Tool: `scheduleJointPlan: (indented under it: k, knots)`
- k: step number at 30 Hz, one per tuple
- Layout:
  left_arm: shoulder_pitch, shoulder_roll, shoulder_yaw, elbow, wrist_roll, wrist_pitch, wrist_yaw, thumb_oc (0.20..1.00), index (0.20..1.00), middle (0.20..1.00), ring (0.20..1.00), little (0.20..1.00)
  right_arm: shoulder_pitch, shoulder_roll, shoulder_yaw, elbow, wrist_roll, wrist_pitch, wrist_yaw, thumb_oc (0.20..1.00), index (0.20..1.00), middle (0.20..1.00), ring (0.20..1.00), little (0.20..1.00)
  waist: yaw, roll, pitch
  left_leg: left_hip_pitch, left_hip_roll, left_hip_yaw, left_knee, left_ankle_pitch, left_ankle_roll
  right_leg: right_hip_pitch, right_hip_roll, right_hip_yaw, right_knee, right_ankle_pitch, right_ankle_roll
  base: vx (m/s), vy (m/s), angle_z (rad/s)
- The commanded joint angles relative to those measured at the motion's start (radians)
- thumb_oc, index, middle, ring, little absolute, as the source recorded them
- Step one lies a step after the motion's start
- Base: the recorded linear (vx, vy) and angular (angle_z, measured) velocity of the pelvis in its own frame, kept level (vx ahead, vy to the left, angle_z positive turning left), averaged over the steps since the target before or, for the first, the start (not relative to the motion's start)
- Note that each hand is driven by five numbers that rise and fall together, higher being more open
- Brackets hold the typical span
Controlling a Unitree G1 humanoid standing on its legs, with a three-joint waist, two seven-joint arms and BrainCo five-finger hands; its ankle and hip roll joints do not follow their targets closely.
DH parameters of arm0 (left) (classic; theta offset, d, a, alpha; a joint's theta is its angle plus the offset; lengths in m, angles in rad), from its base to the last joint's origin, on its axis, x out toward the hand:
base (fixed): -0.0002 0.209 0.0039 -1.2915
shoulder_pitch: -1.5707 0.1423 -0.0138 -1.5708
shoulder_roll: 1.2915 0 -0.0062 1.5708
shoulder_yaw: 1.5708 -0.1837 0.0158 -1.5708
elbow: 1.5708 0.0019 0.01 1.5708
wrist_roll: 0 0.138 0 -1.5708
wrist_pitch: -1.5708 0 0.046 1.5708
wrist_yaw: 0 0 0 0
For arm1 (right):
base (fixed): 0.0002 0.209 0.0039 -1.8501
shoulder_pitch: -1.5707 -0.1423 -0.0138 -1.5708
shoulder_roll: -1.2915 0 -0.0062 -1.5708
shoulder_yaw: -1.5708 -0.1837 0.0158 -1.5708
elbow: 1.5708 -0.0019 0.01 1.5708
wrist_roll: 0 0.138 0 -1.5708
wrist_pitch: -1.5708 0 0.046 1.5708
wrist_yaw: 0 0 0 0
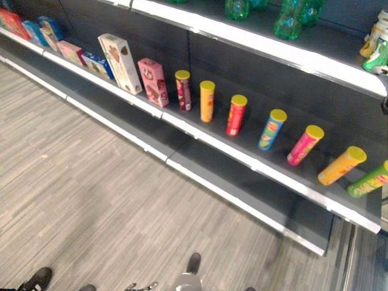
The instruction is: Put the goods on the table back onto the shelves and tidy them up.
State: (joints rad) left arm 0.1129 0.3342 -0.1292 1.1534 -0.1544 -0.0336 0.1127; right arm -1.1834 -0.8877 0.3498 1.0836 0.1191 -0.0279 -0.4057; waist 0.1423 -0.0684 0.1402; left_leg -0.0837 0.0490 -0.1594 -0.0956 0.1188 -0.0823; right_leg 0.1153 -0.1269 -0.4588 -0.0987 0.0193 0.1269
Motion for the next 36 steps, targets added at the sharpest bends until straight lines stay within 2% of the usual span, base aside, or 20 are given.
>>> scheduleJointPlan:
  k: [1,2,4,7,10,12,16,17,18,19,20,21,24,27,29,30,31,32,33,36]
  knots:
    - [-0.020,0.029,-0.022,0.028,-0.009,0.003,0.014,1.000,1.000,1.000,1.000,1.000,-0.033,-0.110,0.015,-0.194,0.016,-0.051,-0.083,1.000,1.000,1.000,1.000,1.000,0.000,-0.005,-0.022,0.084,0.072,0.155,0.008,-0.106,-0.062,-0.005,-0.006,0.052,0.024,-0.054,0.018,-0.01,0.041,-0.14]
    - [-0.019,0.032,-0.023,0.028,-0.009,0.003,0.014,1.000,1.000,1.000,1.000,1.000,-0.022,-0.110,0.005,-0.202,0.014,-0.047,-0.085,1.000,1.000,1.000,1.000,1.000,0.003,-0.008,-0.023,0.084,0.072,0.156,0.008,-0.106,-0.062,-0.005,-0.006,0.052,0.024,-0.054,0.018,-0.01,0.040,-0.12]
    - [-0.010,0.018,-0.001,0.015,-0.004,0.013,0.014,1.000,1.000,1.000,1.000,1.000,0.078,-0.118,-0.077,-0.391,-0.012,-0.058,-0.115,1.000,1.000,1.000,1.000,1.000,-0.018,0.002,-0.021,0.090,0.072,0.169,0.008,-0.112,-0.058,-0.009,-0.009,0.059,0.023,-0.048,0.021,-0.02,0.046,-0.08]
    - [0.015,0.008,0.040,0.013,0.020,0.028,0.015,1.000,1.000,1.000,1.000,1.000,0.376,-0.083,-0.317,-0.760,-0.059,-0.090,-0.115,1.000,1.000,1.000,1.000,1.000,-0.041,-0.004,-0.028,0.104,0.073,0.193,0.008,-0.128,-0.046,-0.017,-0.015,0.083,0.022,-0.038,0.028,0.01,0.064,-0.12]
    - [0.020,0.003,0.053,0.016,0.030,0.033,0.013,1.000,1.000,1.000,1.000,1.000,0.495,-0.052,-0.395,-0.899,-0.068,-0.113,-0.091,1.000,1.000,1.000,1.000,1.000,-0.052,-0.011,-0.030,0.113,0.073,0.210,0.008,-0.135,-0.041,-0.023,-0.017,0.100,0.022,-0.033,0.030,0.00,0.048,-0.31]
    - [0.031,-0.009,0.086,0.018,0.039,0.035,0.009,1.000,1.000,1.000,1.000,1.000,0.656,0.025,-0.483,-1.096,0.038,-0.187,0.006,1.000,1.000,1.000,1.000,1.000,-0.084,-0.016,-0.031,0.125,0.074,0.240,0.008,-0.142,-0.035,-0.032,-0.020,0.126,0.022,-0.025,0.035,-0.01,0.062,-0.46]
    - [0.061,-0.006,0.121,-0.009,0.043,0.020,-0.023,1.000,1.000,1.000,1.000,1.000,0.853,0.067,-0.536,-1.279,0.302,-0.265,0.250,1.000,1.000,1.000,1.000,1.000,-0.110,-0.031,-0.034,0.141,0.079,0.284,0.008,-0.149,-0.032,-0.048,-0.022,0.160,0.024,-0.013,0.043,-0.02,0.047,-0.42]
    - [0.070,-0.002,0.124,-0.018,0.048,0.014,-0.040,1.000,1.000,1.000,1.000,1.000,0.893,0.075,-0.537,-1.316,0.401,-0.267,0.341,1.000,1.000,1.000,1.000,1.000,-0.117,-0.033,-0.034,0.143,0.080,0.291,0.008,-0.149,-0.032,-0.053,-0.023,0.168,0.026,-0.011,0.045,-0.02,0.029,-0.41]
    - [0.071,-0.002,0.124,-0.018,0.048,0.014,-0.040,1.000,1.000,1.000,1.000,1.000,0.894,0.075,-0.538,-1.316,0.401,-0.267,0.341,1.000,1.000,1.000,1.000,1.000,-0.116,-0.033,-0.035,0.143,0.080,0.292,0.008,-0.149,-0.032,-0.053,-0.023,0.168,0.026,-0.011,0.045,-0.02,0.048,-0.31]
    - [0.075,0.005,0.127,-0.019,0.057,0.009,-0.064,1.000,1.000,1.000,1.000,1.000,0.971,0.127,-0.501,-1.324,0.578,-0.253,0.480,1.000,1.000,1.000,1.000,1.000,-0.126,-0.037,-0.036,0.146,0.081,0.306,0.008,-0.150,-0.031,-0.060,-0.026,0.177,0.029,-0.008,0.047,-0.03,0.048,-0.35]
    - [0.073,0.008,0.124,-0.022,0.071,0.004,-0.077,1.000,1.000,1.000,1.000,1.000,1.012,0.134,-0.460,-1.313,0.631,-0.226,0.547,1.000,1.000,1.000,1.000,1.000,-0.134,-0.039,-0.034,0.149,0.080,0.315,0.008,-0.151,-0.030,-0.064,-0.027,0.181,0.031,-0.004,0.049,-0.02,0.048,-0.28]
    - [0.074,0.008,0.124,-0.022,0.071,0.003,-0.077,1.000,1.000,1.000,1.000,1.000,1.013,0.133,-0.461,-1.312,0.633,-0.227,0.550,1.000,1.000,1.000,1.000,1.000,-0.133,-0.039,-0.035,0.150,0.080,0.317,0.008,-0.152,-0.030,-0.065,-0.027,0.183,0.032,-0.004,0.049,-0.01,0.044,-0.26]
    - [0.074,0.013,0.122,-0.063,0.112,-0.019,-0.148,1.000,1.000,1.000,1.000,1.000,1.274,0.137,-0.254,-1.216,0.659,-0.026,0.810,1.000,1.000,1.000,1.000,1.000,-0.156,-0.042,-0.034,0.165,0.078,0.345,0.008,-0.156,-0.029,-0.073,-0.032,0.202,0.038,0.004,0.056,-0.02,0.057,-0.15]
    - [0.075,0.013,0.117,-0.065,0.118,-0.023,-0.159,1.000,1.000,1.000,1.000,1.000,1.312,0.125,-0.228,-1.189,0.634,-0.007,0.850,1.000,1.000,1.000,1.000,1.000,-0.162,-0.042,-0.039,0.162,0.076,0.346,0.008,-0.155,-0.028,-0.076,-0.035,0.202,0.039,0.005,0.057,-0.01,0.042,-0.13]
    - [0.056,0.009,0.080,-0.067,0.123,-0.029,-0.190,1.000,1.000,1.000,1.000,1.000,1.343,0.139,-0.084,-0.925,0.435,0.029,0.894,1.000,1.000,1.000,1.000,1.000,-0.167,-0.039,-0.037,0.170,0.073,0.350,0.008,-0.157,-0.029,-0.070,-0.039,0.204,0.039,0.006,0.059,-0.02,0.063,-0.12]
    - [0.051,0.011,0.063,-0.069,0.129,-0.029,-0.197,1.000,1.000,1.000,1.000,1.000,1.334,0.156,-0.037,-0.833,0.348,0.025,0.889,1.000,1.000,1.000,1.000,1.000,-0.168,-0.038,-0.038,0.167,0.071,0.348,0.008,-0.156,-0.028,-0.071,-0.042,0.202,0.039,0.007,0.059,-0.01,0.030,-0.13]
    - [0.051,0.011,0.063,-0.069,0.129,-0.029,-0.197,1.000,1.000,1.000,1.000,1.000,1.334,0.157,-0.037,-0.833,0.348,0.025,0.889,1.000,1.000,1.000,1.000,1.000,-0.168,-0.038,-0.039,0.166,0.071,0.348,0.008,-0.156,-0.028,-0.072,-0.042,0.201,0.039,0.007,0.059,-0.02,0.028,-0.09]
    - [0.042,0.010,0.043,-0.066,0.128,-0.029,-0.199,1.000,1.000,1.000,1.000,1.000,1.327,0.202,-0.013,-0.700,0.269,0.025,0.854,1.000,1.000,1.000,1.000,1.000,-0.168,-0.036,-0.039,0.167,0.069,0.344,0.008,-0.156,-0.025,-0.070,-0.044,0.199,0.039,0.007,0.060,-0.02,0.034,-0.03]
    - [0.025,0.008,0.010,-0.052,0.133,-0.029,-0.188,1.000,1.000,1.000,1.000,1.000,1.297,0.326,-0.001,-0.464,0.119,-0.001,0.755,1.000,1.000,1.000,1.000,1.000,-0.166,-0.029,-0.041,0.171,0.064,0.339,0.008,-0.160,-0.019,-0.064,-0.048,0.196,0.039,0.008,0.062,-0.03,0.045,0.01]
    - [-0.021,-0.007,-0.006,-0.011,0.125,-0.022,-0.138,1.000,1.000,1.000,1.000,1.000,1.215,0.545,-0.141,-0.068,0.030,-0.010,0.491,1.000,1.000,1.000,1.000,1.000,-0.166,-0.016,-0.048,0.174,0.052,0.331,0.008,-0.162,-0.006,-0.059,-0.052,0.199,0.038,0.011,0.061,-0.01,0.040,0.00]
